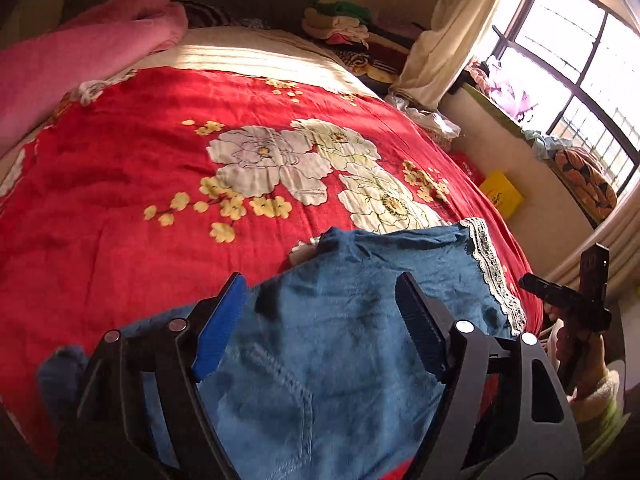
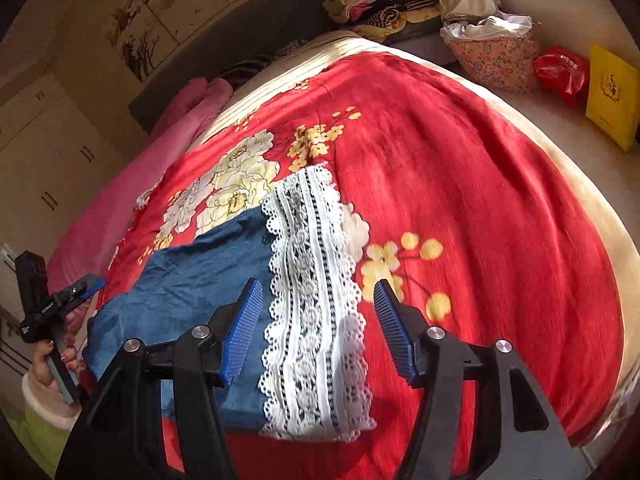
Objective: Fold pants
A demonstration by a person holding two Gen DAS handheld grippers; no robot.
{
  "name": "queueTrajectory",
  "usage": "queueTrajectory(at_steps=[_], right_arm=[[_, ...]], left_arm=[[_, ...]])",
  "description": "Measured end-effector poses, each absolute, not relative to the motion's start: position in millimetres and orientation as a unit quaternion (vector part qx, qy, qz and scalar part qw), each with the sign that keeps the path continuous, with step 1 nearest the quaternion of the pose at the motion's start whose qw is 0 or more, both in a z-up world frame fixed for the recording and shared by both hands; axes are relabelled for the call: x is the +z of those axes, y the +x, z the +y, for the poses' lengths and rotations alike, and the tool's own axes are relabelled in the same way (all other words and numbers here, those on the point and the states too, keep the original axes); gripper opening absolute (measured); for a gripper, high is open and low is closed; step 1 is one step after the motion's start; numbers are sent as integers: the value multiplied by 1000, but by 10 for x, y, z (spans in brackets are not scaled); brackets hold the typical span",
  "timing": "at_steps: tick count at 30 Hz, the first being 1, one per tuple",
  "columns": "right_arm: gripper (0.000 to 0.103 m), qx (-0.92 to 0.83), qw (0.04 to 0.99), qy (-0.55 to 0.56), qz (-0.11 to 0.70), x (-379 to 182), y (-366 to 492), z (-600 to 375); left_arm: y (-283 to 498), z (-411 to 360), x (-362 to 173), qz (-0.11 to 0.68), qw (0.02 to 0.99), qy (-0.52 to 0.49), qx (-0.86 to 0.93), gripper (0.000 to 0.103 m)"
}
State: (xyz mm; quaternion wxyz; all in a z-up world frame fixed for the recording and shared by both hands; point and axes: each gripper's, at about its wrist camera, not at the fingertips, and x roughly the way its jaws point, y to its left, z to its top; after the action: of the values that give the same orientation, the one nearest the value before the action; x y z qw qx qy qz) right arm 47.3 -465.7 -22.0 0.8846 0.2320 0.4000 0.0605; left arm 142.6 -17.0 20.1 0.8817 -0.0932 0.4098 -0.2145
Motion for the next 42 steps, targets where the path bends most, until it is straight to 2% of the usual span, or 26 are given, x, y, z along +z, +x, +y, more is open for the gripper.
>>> queueTrajectory(at_steps=[8, 12, 23, 25, 26, 31, 39, 40, 41, 42], right_arm=[[59, 30, 865, 281, 414, -516, 146, -4647], [59, 25, 868, 271, 414, -511, 115, -4551], [59, 19, 860, 301, 412, -528, 39, -4539], [59, 17, 856, 313, 411, -535, 46, -4570], [59, 16, 856, 313, 412, -530, 52, -4577], [59, 21, 861, 293, 416, -486, 32, -4477], [57, 28, 857, 298, 419, -537, 88, -4371], [52, 26, 858, 296, 419, -544, 103, -4354], [40, 22, 860, 290, 419, -557, 123, -4340], [36, 22, 861, 291, 417, -577, 134, -4334]], left_arm=[[546, 873, 213, 391, 900, -166, -96, 77], [386, 1281, 130, 410, 887, -209, -53, 77], [715, 1026, -470, 491, 847, -201, -37, 77], [739, 972, -503, 490, 849, -195, -27, 61], [748, 964, -477, 483, 853, -193, -32, 42], [711, 1139, -223, 448, 874, -182, -42, 38], [683, 1182, -435, 476, 863, -169, -26, 40], [673, 1164, -432, 475, 864, -163, -24, 40], [667, 1147, -425, 474, 866, -157, -22, 40], [664, 1141, -429, 474, 866, -156, -22, 40]])
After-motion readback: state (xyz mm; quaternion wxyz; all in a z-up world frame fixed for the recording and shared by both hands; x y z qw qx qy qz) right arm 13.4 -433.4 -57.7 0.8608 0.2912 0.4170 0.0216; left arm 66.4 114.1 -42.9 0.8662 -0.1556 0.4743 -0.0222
